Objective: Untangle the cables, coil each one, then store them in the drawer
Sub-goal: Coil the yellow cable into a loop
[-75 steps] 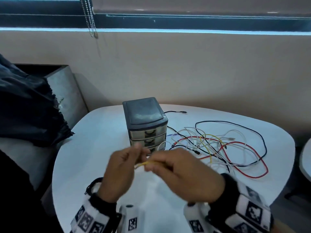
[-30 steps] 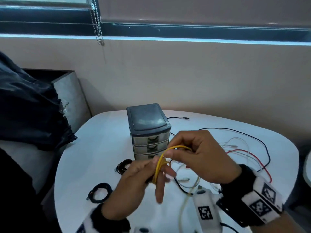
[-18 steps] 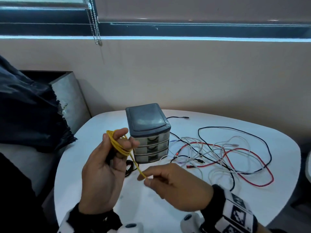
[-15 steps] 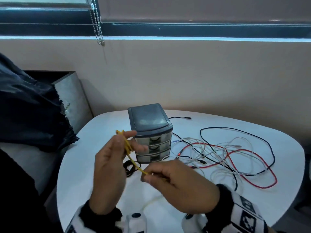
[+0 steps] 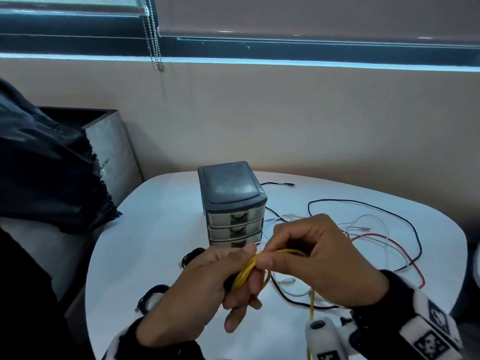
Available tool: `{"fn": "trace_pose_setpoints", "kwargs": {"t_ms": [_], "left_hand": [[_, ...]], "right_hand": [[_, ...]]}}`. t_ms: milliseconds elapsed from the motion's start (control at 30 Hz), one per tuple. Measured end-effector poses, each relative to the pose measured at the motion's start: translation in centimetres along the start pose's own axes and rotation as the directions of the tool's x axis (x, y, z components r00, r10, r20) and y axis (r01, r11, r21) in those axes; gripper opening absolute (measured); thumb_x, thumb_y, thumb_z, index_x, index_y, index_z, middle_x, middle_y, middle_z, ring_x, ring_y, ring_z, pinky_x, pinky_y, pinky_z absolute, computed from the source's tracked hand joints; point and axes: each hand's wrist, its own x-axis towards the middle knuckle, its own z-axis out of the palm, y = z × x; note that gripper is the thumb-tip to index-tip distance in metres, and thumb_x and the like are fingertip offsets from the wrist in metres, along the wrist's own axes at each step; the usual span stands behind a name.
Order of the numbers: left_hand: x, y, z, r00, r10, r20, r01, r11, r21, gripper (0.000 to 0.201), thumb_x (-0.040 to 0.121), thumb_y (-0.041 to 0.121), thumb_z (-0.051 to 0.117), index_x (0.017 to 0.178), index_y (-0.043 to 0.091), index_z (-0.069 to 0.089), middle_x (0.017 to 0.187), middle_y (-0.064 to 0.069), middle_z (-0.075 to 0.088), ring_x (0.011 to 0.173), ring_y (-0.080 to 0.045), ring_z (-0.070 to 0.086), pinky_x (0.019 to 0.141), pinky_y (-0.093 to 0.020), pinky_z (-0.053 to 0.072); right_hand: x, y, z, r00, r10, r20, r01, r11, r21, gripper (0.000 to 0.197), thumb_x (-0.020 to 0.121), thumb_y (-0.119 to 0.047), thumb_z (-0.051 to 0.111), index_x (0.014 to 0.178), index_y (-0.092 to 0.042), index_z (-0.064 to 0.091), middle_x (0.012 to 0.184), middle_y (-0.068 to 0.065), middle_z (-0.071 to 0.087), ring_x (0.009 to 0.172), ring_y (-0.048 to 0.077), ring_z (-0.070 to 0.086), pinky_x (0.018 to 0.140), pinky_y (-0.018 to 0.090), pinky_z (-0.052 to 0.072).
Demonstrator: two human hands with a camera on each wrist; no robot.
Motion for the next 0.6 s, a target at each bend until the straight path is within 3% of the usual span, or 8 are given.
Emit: {"fn": "trace_pose_setpoints", "kwargs": {"t_ms": [67, 133, 233, 300, 367, 467, 533, 600], "left_hand": [[0.0, -0.3, 0.1, 1.000, 0.001, 0.027, -0.001, 1.000, -0.016, 0.047, 0.089, 0.041, 0.049, 0.060, 0.008, 0.065, 0.038, 0.000, 0.032, 0.050, -0.032, 0.045, 0.059, -0.023, 0.053], [-0.1, -0.1, 0.4, 0.999, 0.047, -0.025, -0.050, 0.987, -0.155, 0.046, 0.092, 0.040, 0.050, 0.058, 0.011, 0.064, 0.039, 0.001, 0.030, 0.034, -0.019, 0.040, 0.066, -0.026, 0.055], [-0.2, 0.6, 0.3, 0.971, 0.124, -0.202, -0.216, 0.815, -0.538, 0.049, 0.096, 0.038, 0.044, 0.059, 0.012, 0.063, 0.041, 0.004, 0.031, 0.034, -0.011, 0.041, 0.065, -0.023, 0.056], [0.4, 0.5, -0.1, 0.921, 0.208, -0.328, -0.369, 0.732, -0.572, 0.048, 0.097, 0.036, 0.039, 0.069, 0.008, 0.067, 0.048, 0.002, 0.043, 0.046, -0.014, 0.055, 0.069, -0.024, 0.058], [1.3, -0.7, -0.7, 0.854, 0.285, -0.435, -0.464, 0.795, -0.390, 0.042, 0.096, 0.034, 0.039, 0.083, 0.004, 0.066, 0.058, -0.004, 0.061, 0.063, -0.019, 0.069, 0.067, -0.023, 0.058], [2.4, -3.8, -1.7, 0.792, 0.409, -0.454, -0.377, 0.912, 0.163, 0.039, 0.099, 0.035, 0.039, 0.095, 0.008, 0.067, 0.079, -0.005, 0.077, 0.085, -0.018, 0.075, 0.071, -0.022, 0.055], [2.4, -5.4, -2.2, 0.801, 0.465, -0.376, -0.277, 0.846, 0.456, 0.042, 0.104, 0.043, 0.038, 0.089, 0.016, 0.068, 0.076, 0.002, 0.075, 0.082, -0.013, 0.071, 0.076, -0.025, 0.052], [2.1, -6.2, -2.4, 0.875, 0.421, -0.240, -0.244, 0.810, 0.533, 0.044, 0.101, 0.048, 0.038, 0.075, 0.026, 0.066, 0.063, 0.006, 0.067, 0.067, -0.010, 0.065, 0.072, -0.027, 0.047]], "right_hand": [[0.1, -0.1, -0.2, 0.999, 0.007, -0.044, -0.011, 0.996, -0.089, 0.013, 0.074, -0.015, 0.084, 0.068, -0.011, 0.073, 0.062, 0.004, 0.067, 0.058, 0.013, 0.060, 0.056, 0.026, 0.047], [0.3, 0.3, -0.5, 0.991, 0.025, -0.129, -0.035, 0.996, -0.078, 0.010, 0.076, -0.014, 0.082, 0.070, -0.014, 0.073, 0.059, -0.001, 0.066, 0.054, 0.006, 0.056, 0.054, 0.018, 0.044], [0.3, 2.4, 0.1, 0.961, 0.173, -0.216, -0.188, 0.981, -0.050, 0.012, 0.089, -0.005, 0.066, 0.090, -0.012, 0.075, 0.051, -0.011, 0.058, 0.045, -0.001, 0.047, 0.047, 0.007, 0.035], [-0.7, 4.1, 1.8, 0.959, 0.255, -0.125, -0.272, 0.951, -0.146, 0.017, 0.096, -0.009, 0.060, 0.102, -0.014, 0.075, 0.051, -0.009, 0.053, 0.044, 0.000, 0.044, 0.050, 0.009, 0.034], [-2.0, 4.2, 3.6, 0.953, 0.301, 0.037, -0.276, 0.913, -0.301, 0.020, 0.099, -0.018, 0.055, 0.111, -0.023, 0.070, 0.055, -0.009, 0.055, 0.052, 0.003, 0.050, 0.057, 0.018, 0.042], [-2.9, 2.2, 4.9, 0.903, 0.361, 0.233, -0.121, 0.734, -0.668, 0.023, 0.103, -0.033, 0.043, 0.122, -0.033, 0.055, 0.086, 0.000, 0.067, 0.076, 0.018, 0.060, 0.073, 0.032, 0.048], [-2.9, 1.2, 4.7, 0.942, 0.225, 0.249, 0.072, 0.590, -0.804, 0.021, 0.104, -0.037, 0.035, 0.114, -0.030, 0.052, 0.094, 0.003, 0.066, 0.084, 0.026, 0.060, 0.074, 0.037, 0.047], [-2.4, 0.8, 3.9, 0.974, 0.052, 0.222, 0.166, 0.507, -0.846, 0.019, 0.102, -0.038, 0.036, 0.099, -0.031, 0.054, 0.088, -0.006, 0.062, 0.080, 0.019, 0.059, 0.069, 0.035, 0.045]]}}
